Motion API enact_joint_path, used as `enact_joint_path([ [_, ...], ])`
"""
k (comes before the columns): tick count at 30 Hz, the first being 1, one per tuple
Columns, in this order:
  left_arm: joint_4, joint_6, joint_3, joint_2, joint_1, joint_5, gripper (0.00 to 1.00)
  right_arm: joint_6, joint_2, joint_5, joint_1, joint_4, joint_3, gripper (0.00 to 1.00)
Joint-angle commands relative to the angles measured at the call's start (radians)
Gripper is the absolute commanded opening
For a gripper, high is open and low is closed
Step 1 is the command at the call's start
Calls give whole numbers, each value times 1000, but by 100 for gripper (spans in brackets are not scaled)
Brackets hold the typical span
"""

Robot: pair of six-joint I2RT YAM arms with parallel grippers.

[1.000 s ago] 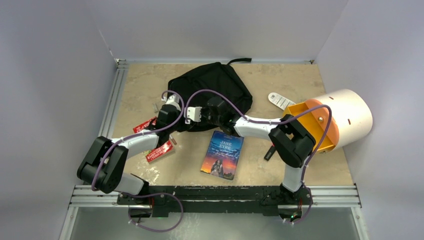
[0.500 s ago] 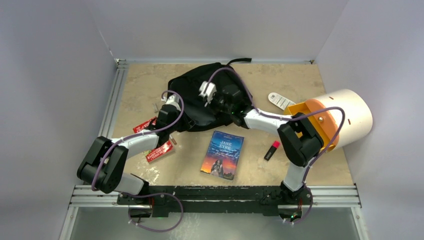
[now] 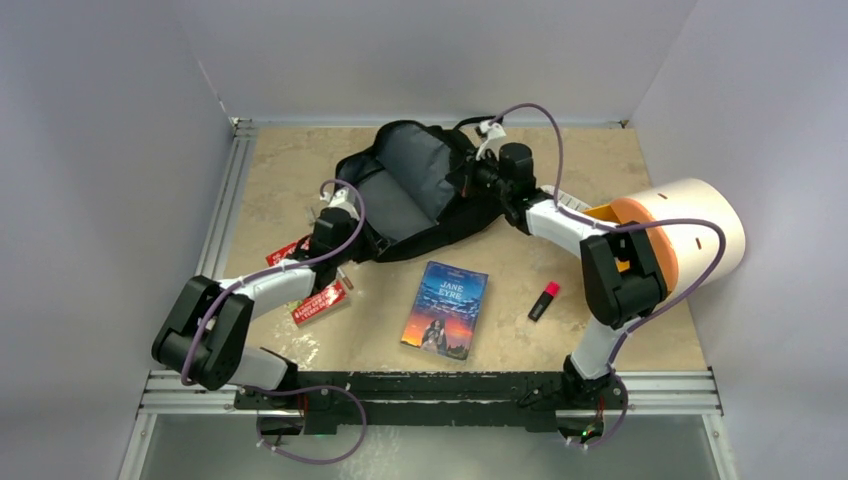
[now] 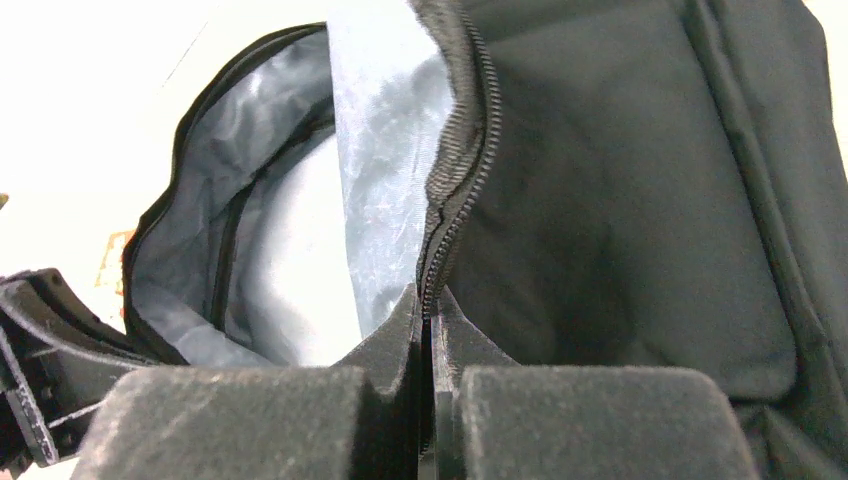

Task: Pack the student bag
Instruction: Unzip the student bag at the center of the board.

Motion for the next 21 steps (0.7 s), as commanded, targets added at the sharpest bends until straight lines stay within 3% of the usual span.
enact_joint_path([
  [1,-1,2,-6,-36,20,3,0,224,-11,53,-56,-30,34,0],
  [8,-3,7,-7,-39,27,11,0,413,-6,128,-90,-91,-28,0],
  [15,0,49,19,-31,27,58,0,437,41,197,-89,-138,-47,0],
  [21,-16,88,65,-32,27,105,29,387,99,195,-89,-165,-26,21],
])
